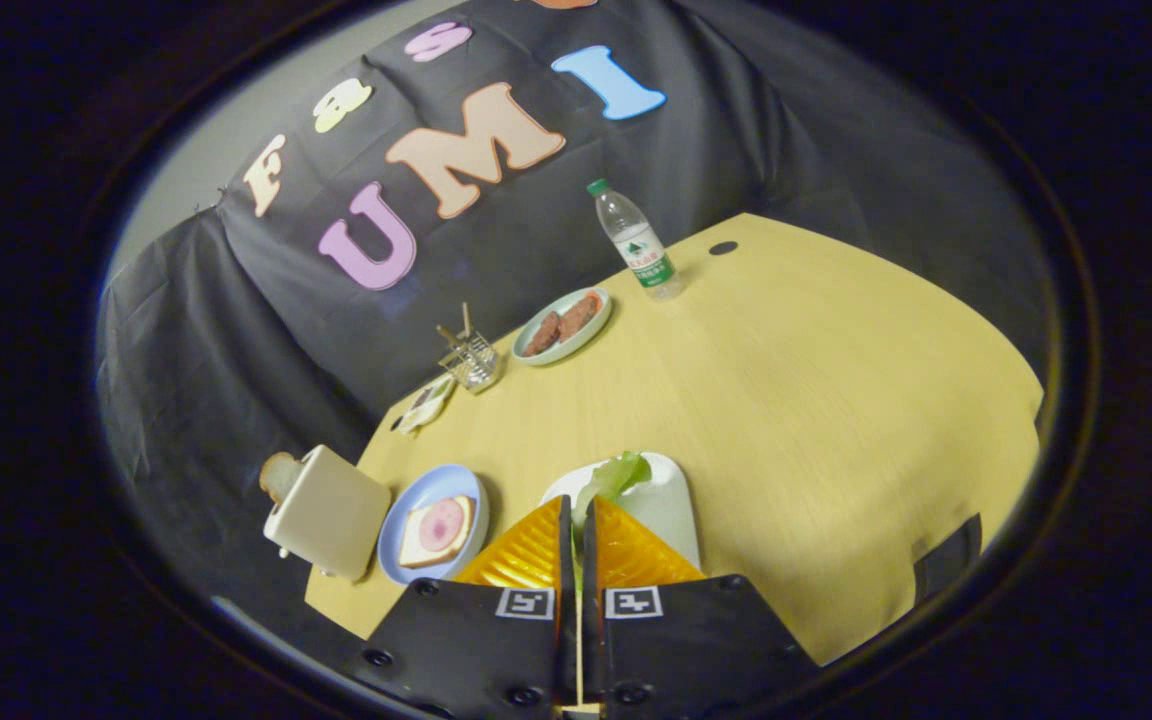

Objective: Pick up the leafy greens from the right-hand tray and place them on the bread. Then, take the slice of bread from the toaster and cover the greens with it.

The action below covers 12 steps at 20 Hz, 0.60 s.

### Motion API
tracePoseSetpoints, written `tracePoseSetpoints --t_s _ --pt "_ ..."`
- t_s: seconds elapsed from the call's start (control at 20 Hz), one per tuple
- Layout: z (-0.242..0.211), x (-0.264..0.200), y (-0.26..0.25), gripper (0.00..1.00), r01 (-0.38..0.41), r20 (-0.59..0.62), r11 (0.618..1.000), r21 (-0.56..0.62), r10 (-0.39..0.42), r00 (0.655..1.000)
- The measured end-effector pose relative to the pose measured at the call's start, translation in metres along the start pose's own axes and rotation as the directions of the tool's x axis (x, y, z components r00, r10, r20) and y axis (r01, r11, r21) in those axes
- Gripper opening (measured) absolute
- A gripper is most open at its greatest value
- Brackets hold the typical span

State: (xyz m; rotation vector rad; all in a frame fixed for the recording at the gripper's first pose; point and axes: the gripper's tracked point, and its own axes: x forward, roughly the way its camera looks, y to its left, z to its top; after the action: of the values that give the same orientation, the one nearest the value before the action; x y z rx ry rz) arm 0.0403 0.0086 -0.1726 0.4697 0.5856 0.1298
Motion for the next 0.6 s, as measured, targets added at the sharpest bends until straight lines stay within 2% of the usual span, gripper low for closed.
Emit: tracePoseSetpoints --t_s 0.3,0.6 --pt "0.003 -0.005 0.06 0.05 -0.107 0.016 0.994 -0.034 0.107 0.994" --pt "-0.025 0.013 0.142 0.05 -0.241 -0.055 0.968 -0.075 0.238 0.97"
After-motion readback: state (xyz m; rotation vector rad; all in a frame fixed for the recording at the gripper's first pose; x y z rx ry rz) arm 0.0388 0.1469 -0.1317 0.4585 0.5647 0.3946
